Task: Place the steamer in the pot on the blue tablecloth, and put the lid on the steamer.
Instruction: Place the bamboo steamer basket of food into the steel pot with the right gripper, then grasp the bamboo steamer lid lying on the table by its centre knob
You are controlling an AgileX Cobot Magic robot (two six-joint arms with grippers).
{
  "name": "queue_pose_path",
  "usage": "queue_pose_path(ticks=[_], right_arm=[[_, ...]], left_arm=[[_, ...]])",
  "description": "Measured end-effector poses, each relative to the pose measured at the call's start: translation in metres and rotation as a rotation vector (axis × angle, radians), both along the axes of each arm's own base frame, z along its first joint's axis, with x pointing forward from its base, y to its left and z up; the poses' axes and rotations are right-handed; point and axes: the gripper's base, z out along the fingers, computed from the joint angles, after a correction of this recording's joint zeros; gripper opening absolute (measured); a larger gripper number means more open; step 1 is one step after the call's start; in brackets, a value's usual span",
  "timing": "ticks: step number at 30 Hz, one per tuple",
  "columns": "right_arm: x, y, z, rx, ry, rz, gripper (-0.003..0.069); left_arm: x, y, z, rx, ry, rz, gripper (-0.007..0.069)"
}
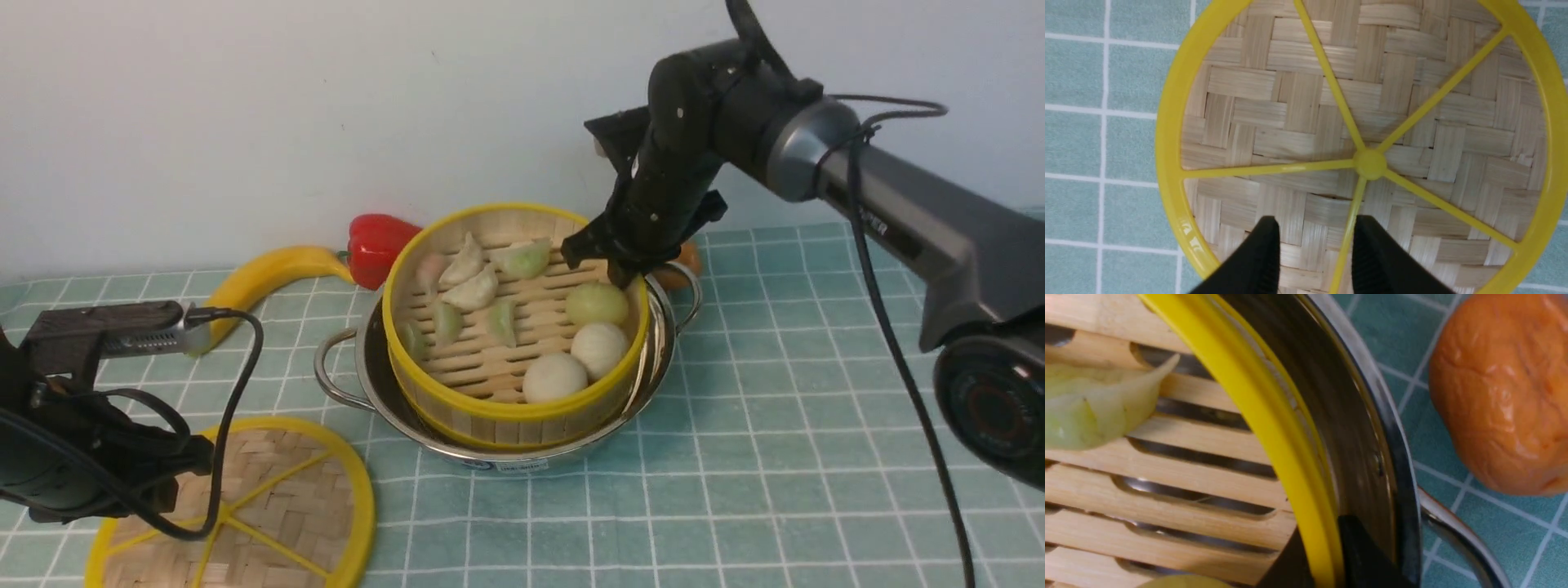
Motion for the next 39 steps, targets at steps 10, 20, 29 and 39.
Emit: queue_pose_path(ticks=[10,20,29,39], right_arm=[[0.003,0.000,-0.014,-0.024,0.014,-0.002,0.0076],[0.002,0.005,0.000,0.051,0.001,-0.009,0.0353],[-0.008,0.002,0.048,0.107,-0.071,0.003,0.0446],[-0.074,-0.028,0.215,0.276,-0.370,0.019,0.0447]], left_arm=[[0.012,-0.004,-0.017,-0.059,0.005,0.004,0.0243],[0.028,-0.011,-0.040,-0.136,0.028,-0.072,0.0243],[0.028,-0.010,-0.041,-0.117,0.030,-0.076,0.0243],[0.029,-0.008,-0.047,-0.110,0.053,-0.064,0.0243]])
